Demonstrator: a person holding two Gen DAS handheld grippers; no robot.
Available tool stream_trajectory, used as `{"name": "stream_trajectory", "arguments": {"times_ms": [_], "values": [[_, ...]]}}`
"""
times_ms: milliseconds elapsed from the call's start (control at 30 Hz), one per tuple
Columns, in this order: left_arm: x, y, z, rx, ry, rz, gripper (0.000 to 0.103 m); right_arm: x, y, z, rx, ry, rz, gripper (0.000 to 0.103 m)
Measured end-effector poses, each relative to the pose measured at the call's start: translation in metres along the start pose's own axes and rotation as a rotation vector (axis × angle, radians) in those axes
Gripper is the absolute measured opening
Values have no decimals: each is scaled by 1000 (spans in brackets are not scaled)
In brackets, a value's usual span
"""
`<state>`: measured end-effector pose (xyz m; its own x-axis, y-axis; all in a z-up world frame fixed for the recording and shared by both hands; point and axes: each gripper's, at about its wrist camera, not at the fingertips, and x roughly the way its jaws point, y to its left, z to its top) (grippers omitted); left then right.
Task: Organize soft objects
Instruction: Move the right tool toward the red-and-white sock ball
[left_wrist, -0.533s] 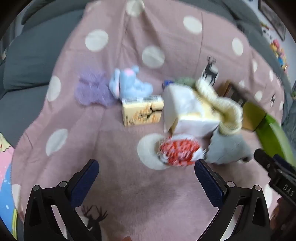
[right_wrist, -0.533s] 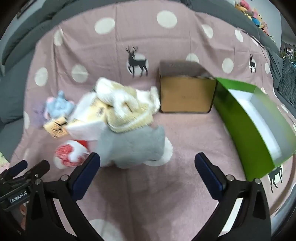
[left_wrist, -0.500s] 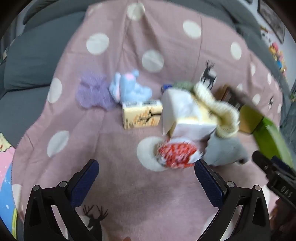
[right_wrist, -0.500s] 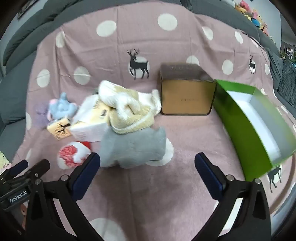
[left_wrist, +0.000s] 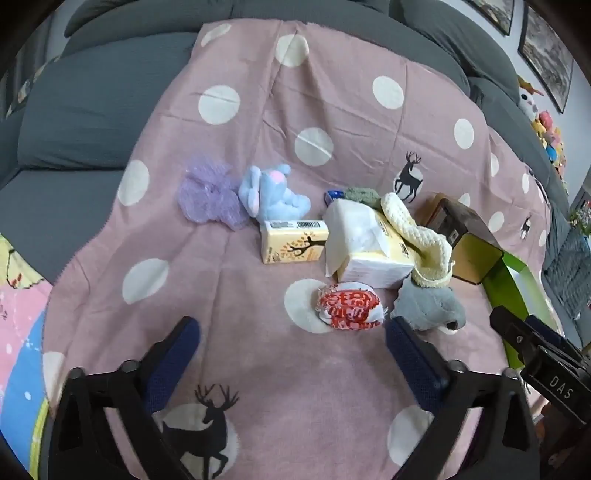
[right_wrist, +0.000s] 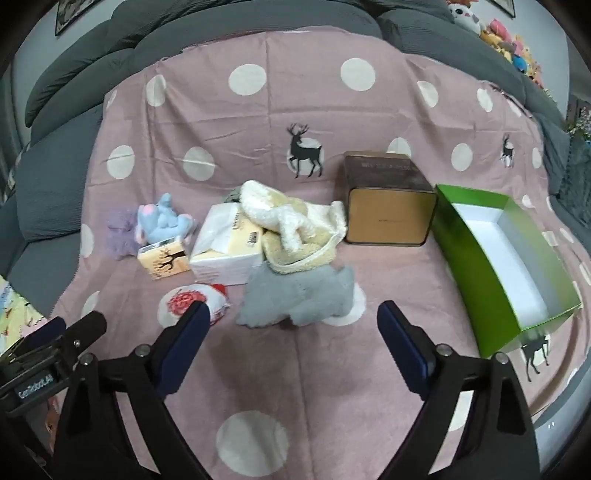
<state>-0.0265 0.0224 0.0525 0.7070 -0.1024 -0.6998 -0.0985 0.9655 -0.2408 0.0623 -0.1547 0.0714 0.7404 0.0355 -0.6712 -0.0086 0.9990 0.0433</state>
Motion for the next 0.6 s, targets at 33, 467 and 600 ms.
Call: {"name": "stream_trajectory", "arguments": {"times_ms": [33, 467, 600], "values": [[-3, 1, 1, 3, -2, -12, 89, -32, -17, -21, 17, -41, 47, 89], [-16, 7, -1, 21, 45, -52, 66, -81, -17, -44, -16, -102, 75, 76], [-19, 8, -1, 14, 41, -34, 66, -82, -15, -43, -30, -101, 69, 73]]}}
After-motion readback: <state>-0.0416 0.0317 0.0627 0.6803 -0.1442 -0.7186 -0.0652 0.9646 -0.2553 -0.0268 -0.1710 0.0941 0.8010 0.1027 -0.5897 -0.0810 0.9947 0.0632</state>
